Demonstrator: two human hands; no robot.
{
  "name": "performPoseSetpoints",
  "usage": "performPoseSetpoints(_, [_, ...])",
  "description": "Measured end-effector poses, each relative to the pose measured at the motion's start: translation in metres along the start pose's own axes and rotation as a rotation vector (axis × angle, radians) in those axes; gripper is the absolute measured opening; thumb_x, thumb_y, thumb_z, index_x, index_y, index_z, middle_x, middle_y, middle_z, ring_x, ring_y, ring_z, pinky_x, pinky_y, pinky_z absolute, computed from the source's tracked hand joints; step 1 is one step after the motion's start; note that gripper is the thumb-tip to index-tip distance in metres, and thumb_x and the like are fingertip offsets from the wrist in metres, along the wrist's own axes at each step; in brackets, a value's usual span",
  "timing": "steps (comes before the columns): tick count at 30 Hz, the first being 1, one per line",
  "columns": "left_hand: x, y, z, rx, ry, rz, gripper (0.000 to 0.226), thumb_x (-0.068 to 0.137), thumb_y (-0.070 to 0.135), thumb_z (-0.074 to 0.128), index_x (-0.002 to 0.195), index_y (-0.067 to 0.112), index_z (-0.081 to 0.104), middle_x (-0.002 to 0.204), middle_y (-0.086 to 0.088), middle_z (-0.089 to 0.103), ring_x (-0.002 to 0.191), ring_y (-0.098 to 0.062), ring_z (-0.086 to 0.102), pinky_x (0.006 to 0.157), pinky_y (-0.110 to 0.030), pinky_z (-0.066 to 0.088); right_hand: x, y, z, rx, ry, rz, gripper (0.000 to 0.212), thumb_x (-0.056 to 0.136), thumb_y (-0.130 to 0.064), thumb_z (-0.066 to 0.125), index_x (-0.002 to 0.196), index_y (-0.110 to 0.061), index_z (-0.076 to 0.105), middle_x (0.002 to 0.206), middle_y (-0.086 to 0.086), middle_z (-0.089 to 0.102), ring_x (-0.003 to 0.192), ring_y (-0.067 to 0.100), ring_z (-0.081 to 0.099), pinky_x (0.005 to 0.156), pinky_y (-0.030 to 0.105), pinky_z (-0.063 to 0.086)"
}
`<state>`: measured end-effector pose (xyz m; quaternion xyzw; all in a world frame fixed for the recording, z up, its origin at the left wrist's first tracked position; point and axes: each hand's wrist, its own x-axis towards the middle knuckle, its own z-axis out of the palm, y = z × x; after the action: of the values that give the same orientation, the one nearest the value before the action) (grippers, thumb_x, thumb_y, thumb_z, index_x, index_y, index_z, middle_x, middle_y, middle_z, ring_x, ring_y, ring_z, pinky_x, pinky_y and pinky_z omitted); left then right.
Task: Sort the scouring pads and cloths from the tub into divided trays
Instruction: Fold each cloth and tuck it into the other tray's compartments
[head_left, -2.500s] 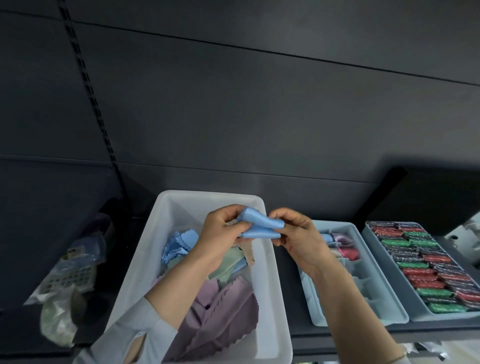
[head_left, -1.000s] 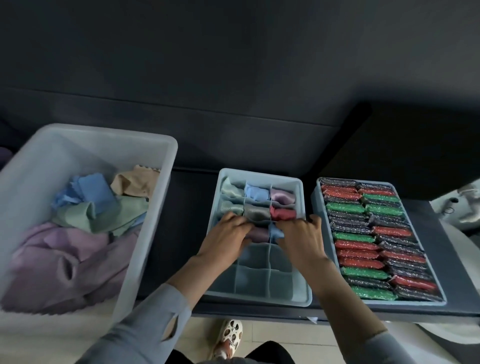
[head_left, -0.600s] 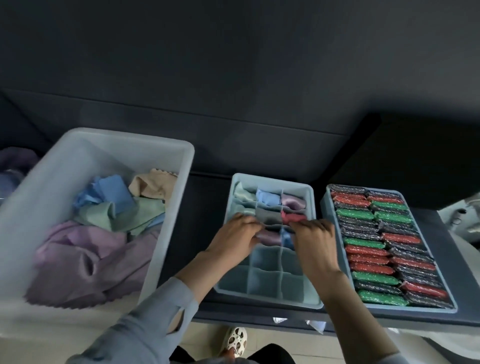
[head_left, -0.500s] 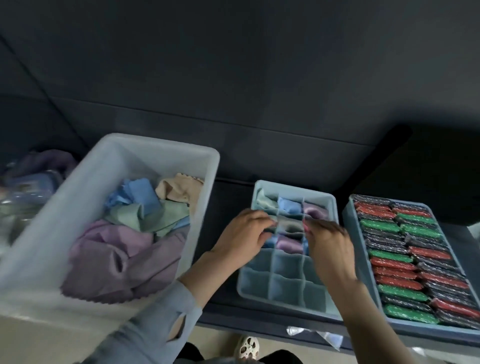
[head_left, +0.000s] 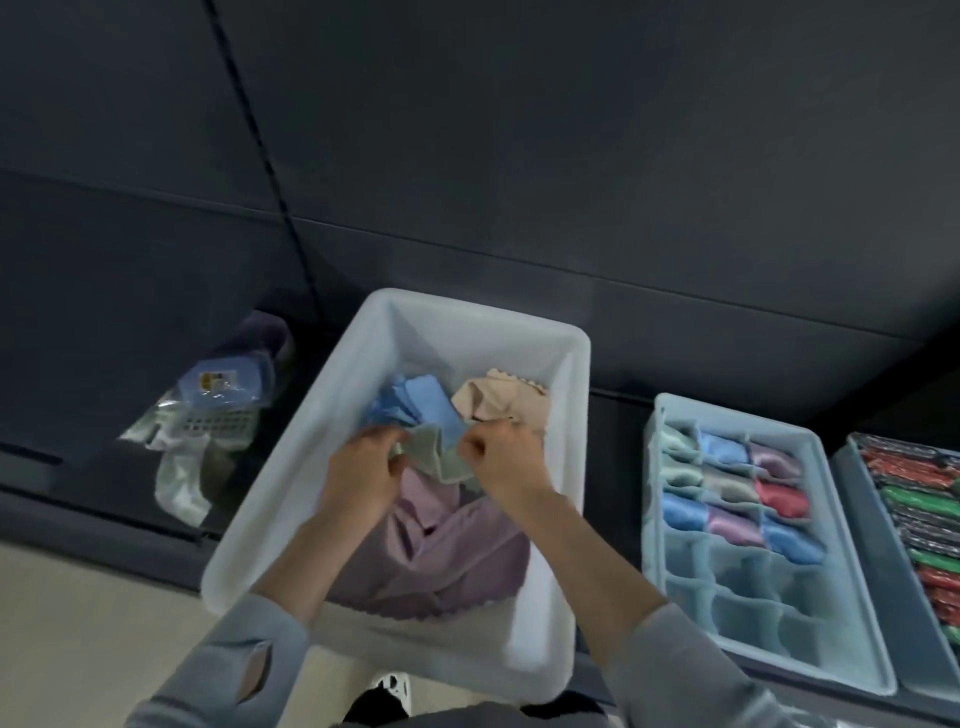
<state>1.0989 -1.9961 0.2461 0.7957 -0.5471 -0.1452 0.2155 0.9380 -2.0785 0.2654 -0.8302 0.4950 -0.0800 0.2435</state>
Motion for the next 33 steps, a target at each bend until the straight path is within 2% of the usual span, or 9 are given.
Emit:
performPoseSetpoints(3, [0.005,-0.018,-0.001,0.003,-0.124,-0.029,0.039,0.085,0.008,0.061,0.124,0.012,0.064,0.12,-0.014,0.066,0.11,-0.033,0.062,0.091,-0.037,0.048,0.017,-0.018,0.042,-0.022,-0.171,0.147,0.018,0.089,-0.027,0.058,0.092,-0.013,0.068,0.099,0.013,0.068,0.098,0.033,0.062,0.07,0.031,0.042])
performPoseSetpoints(8, [0.013,-0.03,-0.006,-0.06,-0.192,-0.047,0.037,0.094,0.014,0.053,0.131,0.011,0.056,0.125,-0.015,0.062,0.115,-0.031,0.058,0.096,-0.037,0.046,0.023,-0.017,0.045,0.49,-0.046,0.324,0.027,0.079,-0.026,0.071,0.061,-0.016,0.053,0.064,-0.003,0.054,0.069,0.016,0.056,0.06,0.029,0.042])
performPoseSetpoints(10, [0.018,-0.027,-0.013,-0.201,-0.173,-0.09,0.032,0.1,0.025,0.048,0.124,0.008,0.06,0.12,-0.016,0.065,0.111,-0.032,0.06,0.094,-0.038,0.046,0.017,-0.016,0.021,0.837,0.071,0.378,0.012,0.074,-0.026,0.073,0.08,-0.021,0.064,0.078,-0.006,0.062,0.081,0.014,0.06,0.077,0.032,0.049])
performPoseSetpoints(14, [0.028,0.002,-0.034,-0.62,-0.33,-0.211,0.061,0.095,0.063,0.036,0.116,0.015,0.067,0.121,-0.005,0.066,0.115,-0.021,0.058,0.1,-0.032,0.041,-0.005,-0.008,-0.033,1.276,0.027,0.308,0.06,0.06,-0.029,0.073,0.118,-0.016,0.067,0.127,0.011,0.061,0.115,0.028,0.061,0.1,0.044,0.049])
performPoseSetpoints(17, [0.03,0.03,-0.048,-0.863,-0.399,-0.115,0.072,0.071,0.083,0.049,0.109,0.026,0.071,0.115,0.002,0.07,0.11,-0.015,0.062,0.103,-0.038,0.045,-0.028,-0.01,-0.06,1.272,-0.056,0.16,0.039,0.071,-0.012,0.064,0.109,-0.003,0.065,0.109,0.02,0.062,0.101,0.031,0.063,0.082,0.036,0.051])
performPoseSetpoints(20, [0.034,0.05,-0.06,-0.952,-0.371,0.06,0.026,0.078,0.036,0.079,0.095,0.017,0.073,0.096,-0.01,0.073,0.088,-0.014,0.067,0.091,-0.042,0.052,-0.046,-0.01,-0.075,1.266,-0.1,0.056,0.029,0.075,-0.01,0.062,0.102,-0.001,0.06,0.098,0.015,0.063,0.094,0.027,0.06,0.085,0.037,0.044])
performPoseSetpoints(23, [0.037,0.066,-0.07,-0.877,-0.313,0.245,0.014,0.082,0.014,0.076,0.096,0.017,0.074,0.094,-0.002,0.074,0.086,-0.014,0.068,0.085,-0.033,0.053,-0.054,-0.014,-0.091,1.235,-0.053,0.07,0.033,0.077,-0.025,0.072,0.108,-0.014,0.065,0.097,0.005,0.069,0.095,0.018,0.061,0.087,0.033,0.042])
performPoseSetpoints(30, [0.04,0.081,-0.096,-0.569,-0.255,0.478,0.026,0.071,0.04,0.079,0.093,0.033,0.069,0.087,0.016,0.071,0.083,-0.008,0.067,0.081,-0.033,0.054,-0.053,-0.026,-0.12,1.24,0.289,0.035,0.012,0.088,-0.002,0.067,0.095,-0.01,0.068,0.087,0.012,0.068,0.078,0.021,0.062,0.076,0.034,0.051])
performPoseSetpoints(33, [0.043,0.072,-0.108,-0.484,-0.196,0.468,0.01,0.079,0.032,0.078,0.082,0.026,0.07,0.076,0.012,0.069,0.073,-0.011,0.064,0.076,-0.038,0.053,-0.057,-0.019,-0.135,1.103,0.348,-0.056,0.04,0.086,0.008,0.062,0.109,-0.024,0.063,0.085,0.012,0.052,0.076,0.025,0.047,0.073,0.036,0.045])
